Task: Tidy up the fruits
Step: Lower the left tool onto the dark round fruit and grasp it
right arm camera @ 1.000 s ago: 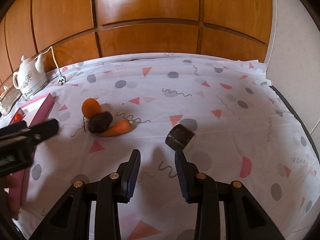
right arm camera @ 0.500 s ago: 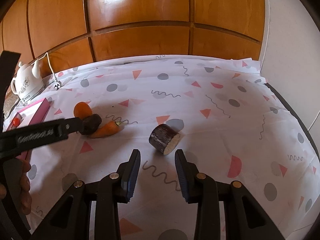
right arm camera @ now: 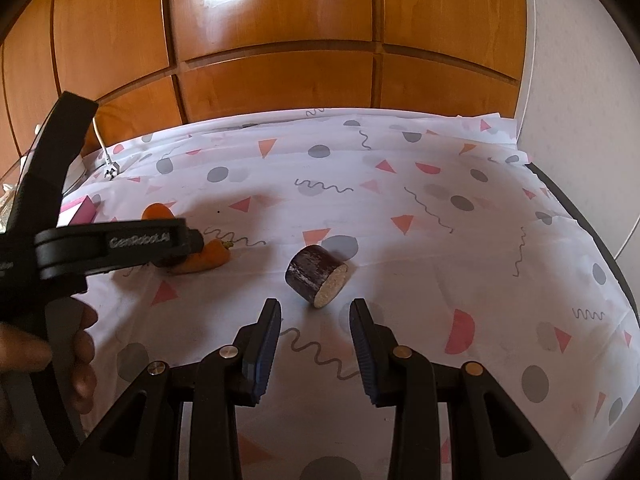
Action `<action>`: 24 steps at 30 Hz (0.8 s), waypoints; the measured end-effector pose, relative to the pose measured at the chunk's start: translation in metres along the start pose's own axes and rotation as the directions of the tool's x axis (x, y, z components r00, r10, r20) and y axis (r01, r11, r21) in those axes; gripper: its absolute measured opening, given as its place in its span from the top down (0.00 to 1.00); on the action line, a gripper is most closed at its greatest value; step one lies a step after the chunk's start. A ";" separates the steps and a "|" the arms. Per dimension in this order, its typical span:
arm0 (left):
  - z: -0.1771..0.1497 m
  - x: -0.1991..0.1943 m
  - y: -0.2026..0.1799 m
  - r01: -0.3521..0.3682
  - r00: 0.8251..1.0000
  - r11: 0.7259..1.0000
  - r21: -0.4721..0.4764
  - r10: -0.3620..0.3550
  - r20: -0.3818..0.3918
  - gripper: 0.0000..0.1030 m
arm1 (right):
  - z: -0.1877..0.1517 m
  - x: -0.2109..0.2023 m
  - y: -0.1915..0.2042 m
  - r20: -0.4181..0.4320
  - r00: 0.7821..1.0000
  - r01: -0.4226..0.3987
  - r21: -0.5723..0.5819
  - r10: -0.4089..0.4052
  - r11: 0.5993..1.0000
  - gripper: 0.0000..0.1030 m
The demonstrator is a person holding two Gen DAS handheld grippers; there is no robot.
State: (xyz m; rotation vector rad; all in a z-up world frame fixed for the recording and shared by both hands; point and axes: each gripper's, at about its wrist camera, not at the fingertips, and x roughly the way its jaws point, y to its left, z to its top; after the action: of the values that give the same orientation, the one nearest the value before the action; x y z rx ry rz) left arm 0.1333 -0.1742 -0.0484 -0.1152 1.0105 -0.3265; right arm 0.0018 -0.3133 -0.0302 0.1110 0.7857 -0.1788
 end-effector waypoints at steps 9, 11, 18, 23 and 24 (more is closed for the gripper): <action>-0.021 -0.022 0.013 0.076 0.997 0.994 0.078 -0.076 -0.002 0.57 | -0.002 0.002 -0.003 -0.021 0.999 -0.035 0.030 0.036 0.999 0.65; -0.031 -0.030 0.019 0.063 0.998 0.994 0.091 -0.064 0.008 0.57 | -0.003 0.002 -0.003 -0.025 0.999 -0.043 0.030 0.044 0.999 0.65; -0.060 -0.045 0.034 0.033 0.995 0.989 0.143 -0.047 0.093 0.56 | -0.002 0.004 0.002 -0.064 0.983 -0.171 0.046 0.173 0.984 0.65; -0.068 -0.042 0.029 -0.004 0.992 0.980 0.200 -0.021 0.126 0.56 | 0.003 0.015 0.010 -0.115 0.947 -0.288 0.108 0.300 0.952 0.65; -0.067 -0.044 0.030 0.000 0.992 0.981 0.196 -0.024 0.121 0.57 | 0.004 0.016 0.012 -0.119 0.945 -0.294 0.107 0.305 0.950 0.65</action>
State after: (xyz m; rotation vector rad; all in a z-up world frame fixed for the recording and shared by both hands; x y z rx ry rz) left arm 0.0614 -0.1283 -0.0558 0.0369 0.8507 -0.4233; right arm 0.0186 -0.3041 -0.0384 0.3271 0.8850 0.0846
